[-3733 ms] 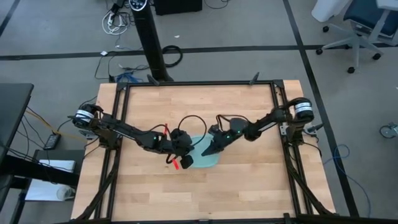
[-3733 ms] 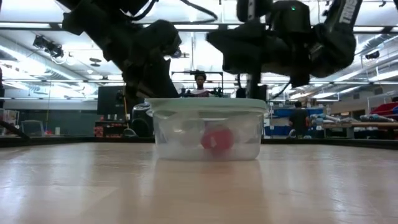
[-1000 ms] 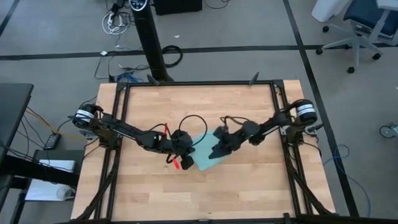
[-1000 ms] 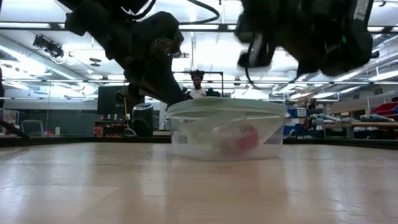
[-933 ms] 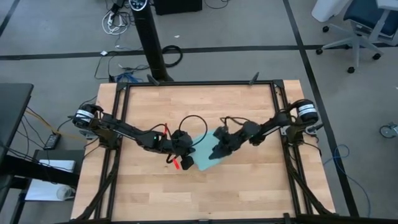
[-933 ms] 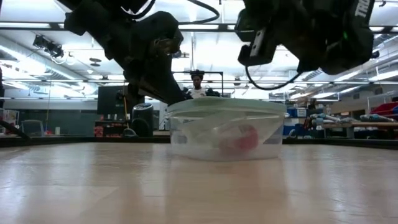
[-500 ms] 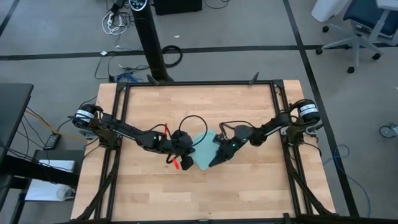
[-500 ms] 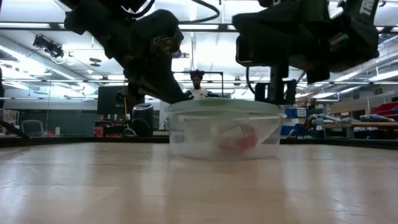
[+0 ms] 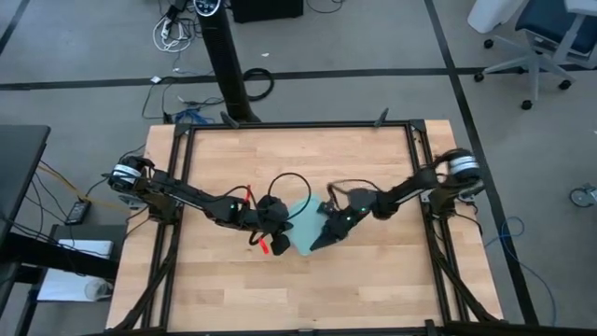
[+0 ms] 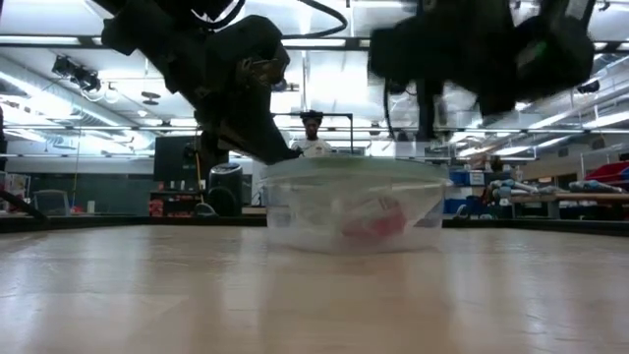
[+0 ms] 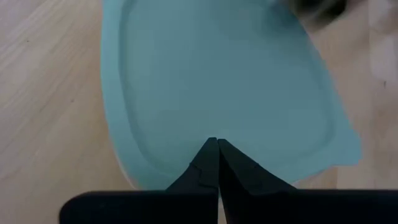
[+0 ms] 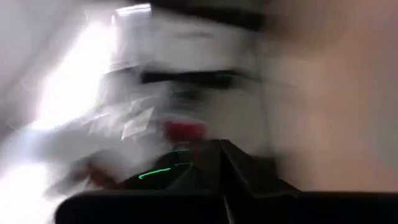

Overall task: Roll bandage
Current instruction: Close the transparent tupperware

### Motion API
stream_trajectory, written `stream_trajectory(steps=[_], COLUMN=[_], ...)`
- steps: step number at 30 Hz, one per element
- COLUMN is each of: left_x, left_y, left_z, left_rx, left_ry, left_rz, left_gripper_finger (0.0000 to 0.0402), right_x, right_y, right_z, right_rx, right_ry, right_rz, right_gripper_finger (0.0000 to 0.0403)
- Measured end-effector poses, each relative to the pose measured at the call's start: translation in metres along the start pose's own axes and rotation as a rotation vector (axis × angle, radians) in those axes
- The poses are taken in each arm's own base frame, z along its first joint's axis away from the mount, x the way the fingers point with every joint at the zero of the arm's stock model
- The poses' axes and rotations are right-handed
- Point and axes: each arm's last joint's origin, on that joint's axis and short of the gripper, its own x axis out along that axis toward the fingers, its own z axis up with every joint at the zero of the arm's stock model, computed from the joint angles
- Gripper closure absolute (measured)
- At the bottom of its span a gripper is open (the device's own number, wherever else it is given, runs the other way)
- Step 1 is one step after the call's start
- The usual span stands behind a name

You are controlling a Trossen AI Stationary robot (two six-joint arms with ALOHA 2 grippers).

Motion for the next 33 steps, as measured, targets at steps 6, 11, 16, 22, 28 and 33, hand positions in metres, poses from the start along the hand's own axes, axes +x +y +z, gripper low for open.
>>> stream_trajectory(steps=[6,11,16,22,28,33], left_x=[0.000,0.000,0.000,0.000,-0.001,-0.001], left_y=[0.000,-0.001,0.000,-0.001,-0.001,-0.001], left_z=[-0.001,0.000,0.000,0.001,0.002,0.001], left_rx=[0.002,0.002,0.004,0.001,0.008,0.009], left_ry=[0.010,0.008,0.010,-0.004,0.006,0.012], left_rz=[-0.004,-0.006,-0.002,-0.008,0.002,-0.001], left_gripper_finger=[0.0396,0.0396,0.0396,0.0396,0.0396,0.0396], right_x=[-0.011,-0.009,0.004,0.003,-0.003,0.005], right_y=[-0.023,0.015,0.047,-0.018,-0.019,0.020], right_z=[0.000,0.003,0.008,0.012,0.013,0.012], right_rx=[0.040,0.039,-0.056,0.045,0.062,0.039], right_ry=[-0.049,-0.067,-0.010,0.037,-0.006,-0.029], right_rz=[0.041,0.267,0.379,-0.082,0.091,0.298], right_gripper_finger=[0.0393,0.0393,0.0401,0.0397,0.0382,0.0385])
